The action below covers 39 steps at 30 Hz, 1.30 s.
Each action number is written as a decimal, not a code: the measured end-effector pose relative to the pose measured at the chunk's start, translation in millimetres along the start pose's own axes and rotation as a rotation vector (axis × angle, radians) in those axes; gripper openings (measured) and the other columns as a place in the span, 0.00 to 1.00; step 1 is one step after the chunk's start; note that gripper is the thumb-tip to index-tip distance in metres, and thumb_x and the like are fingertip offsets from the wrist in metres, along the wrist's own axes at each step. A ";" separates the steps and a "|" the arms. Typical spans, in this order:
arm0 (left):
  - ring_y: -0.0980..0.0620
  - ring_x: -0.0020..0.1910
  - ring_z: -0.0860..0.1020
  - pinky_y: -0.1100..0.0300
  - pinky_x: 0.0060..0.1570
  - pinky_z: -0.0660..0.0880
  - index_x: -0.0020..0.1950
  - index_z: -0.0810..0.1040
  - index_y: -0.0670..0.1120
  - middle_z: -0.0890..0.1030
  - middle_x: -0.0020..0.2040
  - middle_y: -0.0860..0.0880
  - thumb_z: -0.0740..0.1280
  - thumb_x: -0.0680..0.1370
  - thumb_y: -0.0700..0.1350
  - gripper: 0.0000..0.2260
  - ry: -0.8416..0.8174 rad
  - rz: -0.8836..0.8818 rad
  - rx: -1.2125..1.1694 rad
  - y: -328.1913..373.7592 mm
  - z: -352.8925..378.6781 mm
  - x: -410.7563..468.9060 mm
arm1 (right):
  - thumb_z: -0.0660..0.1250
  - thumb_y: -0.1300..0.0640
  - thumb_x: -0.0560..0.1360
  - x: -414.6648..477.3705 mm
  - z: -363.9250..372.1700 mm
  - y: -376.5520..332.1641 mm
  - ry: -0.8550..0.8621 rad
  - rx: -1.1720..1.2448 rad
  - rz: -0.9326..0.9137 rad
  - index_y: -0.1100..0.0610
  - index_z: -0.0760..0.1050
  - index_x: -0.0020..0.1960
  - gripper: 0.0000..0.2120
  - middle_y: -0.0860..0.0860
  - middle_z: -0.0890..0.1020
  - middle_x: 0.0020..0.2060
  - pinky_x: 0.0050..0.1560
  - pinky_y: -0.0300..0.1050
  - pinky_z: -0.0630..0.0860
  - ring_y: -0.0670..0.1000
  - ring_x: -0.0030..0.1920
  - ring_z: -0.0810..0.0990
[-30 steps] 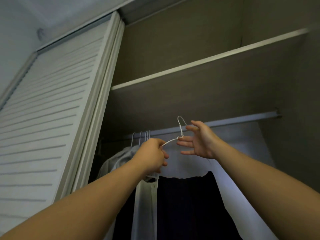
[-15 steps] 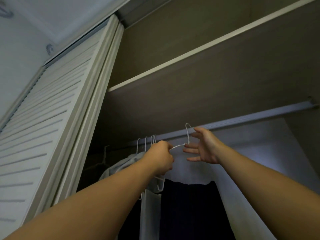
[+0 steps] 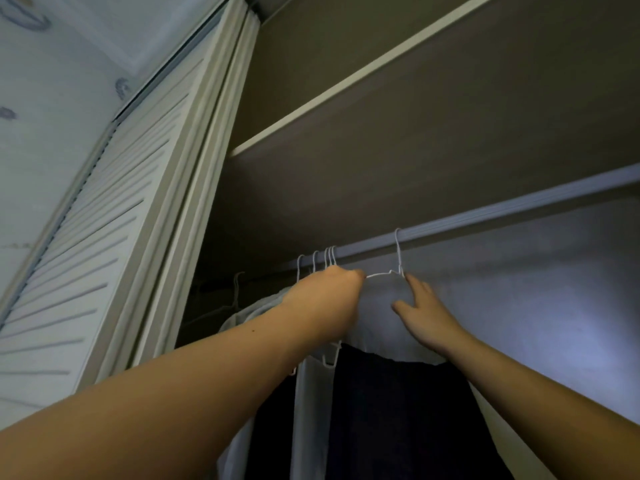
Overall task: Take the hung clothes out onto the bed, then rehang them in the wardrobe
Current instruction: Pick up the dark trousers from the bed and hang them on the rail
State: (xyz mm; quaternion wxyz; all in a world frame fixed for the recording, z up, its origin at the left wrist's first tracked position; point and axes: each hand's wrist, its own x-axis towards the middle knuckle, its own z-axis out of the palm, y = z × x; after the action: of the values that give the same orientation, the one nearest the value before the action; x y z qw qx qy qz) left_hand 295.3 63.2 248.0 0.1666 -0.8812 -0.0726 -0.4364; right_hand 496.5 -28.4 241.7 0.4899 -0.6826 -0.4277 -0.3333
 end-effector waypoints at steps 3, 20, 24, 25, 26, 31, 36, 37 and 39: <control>0.42 0.54 0.78 0.47 0.52 0.78 0.70 0.69 0.47 0.78 0.60 0.44 0.60 0.80 0.40 0.19 -0.001 0.015 0.038 -3.9 -1.3 -2.5 | 0.64 0.54 0.77 -1.8 14.2 -0.3 0.025 0.023 -0.019 0.49 0.54 0.78 0.33 0.51 0.63 0.73 0.67 0.50 0.67 0.54 0.69 0.68; 0.46 0.57 0.77 0.50 0.57 0.76 0.68 0.71 0.46 0.77 0.60 0.45 0.66 0.79 0.45 0.17 -0.285 -0.165 0.127 -48.0 9.5 -12.3 | 0.69 0.59 0.75 31.7 118.5 -28.2 -0.200 0.337 0.048 0.55 0.61 0.74 0.31 0.56 0.71 0.69 0.67 0.52 0.69 0.57 0.68 0.71; 0.44 0.60 0.75 0.51 0.58 0.74 0.70 0.69 0.45 0.75 0.63 0.44 0.65 0.80 0.45 0.19 -0.311 -0.188 0.111 -42.2 9.9 -18.6 | 0.70 0.53 0.75 33.6 124.6 -27.5 -0.202 0.327 0.077 0.53 0.59 0.76 0.33 0.56 0.70 0.71 0.67 0.50 0.66 0.58 0.69 0.69; 0.44 0.60 0.75 0.52 0.58 0.73 0.70 0.69 0.45 0.74 0.63 0.44 0.64 0.80 0.45 0.19 -0.315 -0.193 0.109 -42.1 10.4 -18.7 | 0.70 0.54 0.75 34.5 125.4 -26.4 -0.202 0.328 0.080 0.53 0.59 0.76 0.33 0.56 0.70 0.71 0.66 0.49 0.65 0.58 0.69 0.69; 0.45 0.60 0.74 0.52 0.58 0.73 0.70 0.68 0.44 0.74 0.63 0.43 0.64 0.80 0.45 0.18 -0.320 -0.196 0.106 -42.3 11.0 -20.6 | 0.70 0.55 0.75 34.6 125.7 -25.6 -0.202 0.339 0.077 0.53 0.59 0.76 0.33 0.56 0.70 0.70 0.65 0.47 0.65 0.57 0.69 0.69; 0.44 0.67 0.70 0.47 0.67 0.68 0.75 0.63 0.47 0.71 0.69 0.44 0.65 0.80 0.45 0.25 -0.295 -0.168 0.143 -50.4 14.4 -31.6 | 0.68 0.60 0.75 30.1 117.5 -26.5 -0.210 0.349 0.088 0.53 0.63 0.74 0.30 0.56 0.72 0.68 0.69 0.49 0.67 0.56 0.67 0.71; 0.47 0.78 0.54 0.46 0.76 0.47 0.79 0.56 0.52 0.63 0.78 0.49 0.63 0.80 0.49 0.29 -0.179 -0.106 0.174 -61.0 0.2 -67.7 | 0.62 0.51 0.80 5.9 98.1 -44.2 -0.203 0.413 0.036 0.45 0.67 0.72 0.20 0.46 0.73 0.65 0.72 0.50 0.64 0.48 0.67 0.70; 0.48 0.79 0.52 0.46 0.76 0.44 0.79 0.56 0.53 0.61 0.79 0.50 0.62 0.80 0.51 0.29 -0.134 -0.074 0.199 -61.9 -7.9 -79.8 | 0.61 0.50 0.81 -3.3 90.8 -53.3 -0.187 0.435 0.032 0.45 0.65 0.73 0.21 0.44 0.72 0.63 0.72 0.50 0.63 0.46 0.66 0.68; 0.50 0.80 0.49 0.48 0.76 0.41 0.79 0.55 0.55 0.59 0.79 0.52 0.59 0.81 0.54 0.27 -0.020 -0.016 0.258 -65.6 -26.1 -111.2 | 0.58 0.45 0.81 -20.8 79.3 -72.4 -0.136 0.459 0.015 0.44 0.62 0.75 0.22 0.44 0.70 0.66 0.72 0.51 0.63 0.48 0.68 0.68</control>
State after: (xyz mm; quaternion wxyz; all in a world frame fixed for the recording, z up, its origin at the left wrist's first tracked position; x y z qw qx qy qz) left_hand 190.3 117.0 189.6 0.2742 -0.8561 -0.1369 -0.4160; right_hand 424.8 53.1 227.6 0.6048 -0.5775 -0.5192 -0.1766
